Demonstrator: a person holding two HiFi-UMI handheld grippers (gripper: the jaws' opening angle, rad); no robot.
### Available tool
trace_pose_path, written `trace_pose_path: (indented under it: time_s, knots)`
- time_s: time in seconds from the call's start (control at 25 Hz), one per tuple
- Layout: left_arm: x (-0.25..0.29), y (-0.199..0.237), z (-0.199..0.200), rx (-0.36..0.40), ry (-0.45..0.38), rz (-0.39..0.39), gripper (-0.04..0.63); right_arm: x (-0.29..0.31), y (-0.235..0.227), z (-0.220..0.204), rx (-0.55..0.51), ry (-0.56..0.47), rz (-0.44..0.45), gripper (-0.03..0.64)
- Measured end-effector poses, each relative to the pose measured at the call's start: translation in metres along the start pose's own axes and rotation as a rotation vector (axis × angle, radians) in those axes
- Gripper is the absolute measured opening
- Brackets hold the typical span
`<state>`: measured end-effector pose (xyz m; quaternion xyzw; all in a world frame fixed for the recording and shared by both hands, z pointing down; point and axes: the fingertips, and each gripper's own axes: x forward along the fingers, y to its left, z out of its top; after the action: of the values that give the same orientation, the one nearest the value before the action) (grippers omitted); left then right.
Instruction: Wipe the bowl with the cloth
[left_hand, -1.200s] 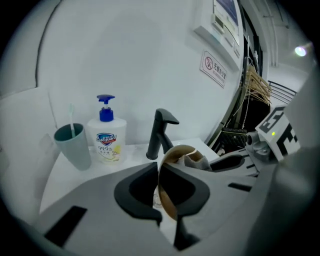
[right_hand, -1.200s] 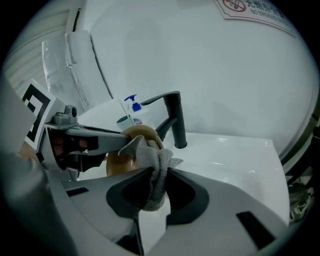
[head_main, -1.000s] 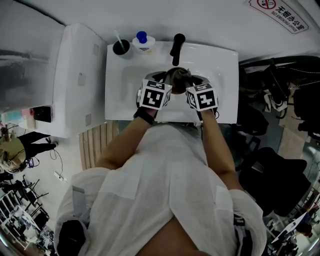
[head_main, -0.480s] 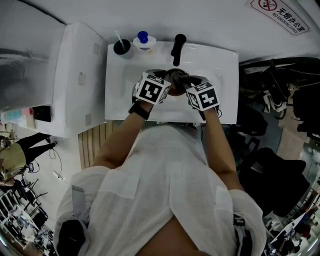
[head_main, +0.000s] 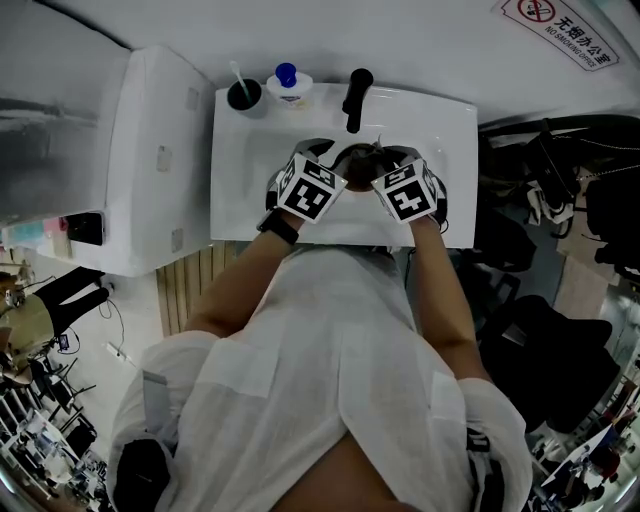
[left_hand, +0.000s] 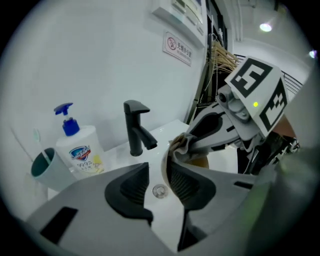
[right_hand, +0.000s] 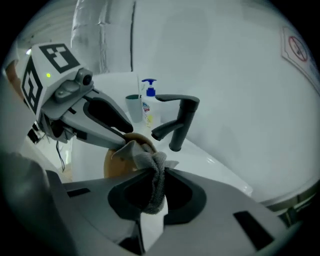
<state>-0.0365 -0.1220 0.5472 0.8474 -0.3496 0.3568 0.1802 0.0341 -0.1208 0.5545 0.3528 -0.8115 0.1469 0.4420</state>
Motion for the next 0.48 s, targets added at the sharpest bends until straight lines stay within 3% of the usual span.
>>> trace_pose_path:
  time_s: [0.12, 0.24, 0.48]
  knots:
    - [-0.004, -0.01, 0.01, 0.049, -0.012, -0.043, 0.126, -0.002, -0.006, 0.001, -0.131, 0.045, -0.051, 0.061]
    - [-0.006, -0.012, 0.019, 0.118, -0.002, -0.037, 0.045, -0.003, -0.002, 0.003, -0.203, 0.052, -0.054, 0.061]
    - [-0.002, -0.022, 0.018, 0.324, 0.075, -0.059, 0.035, -0.001, 0.003, 0.0, -0.325, 0.095, -0.059, 0.061]
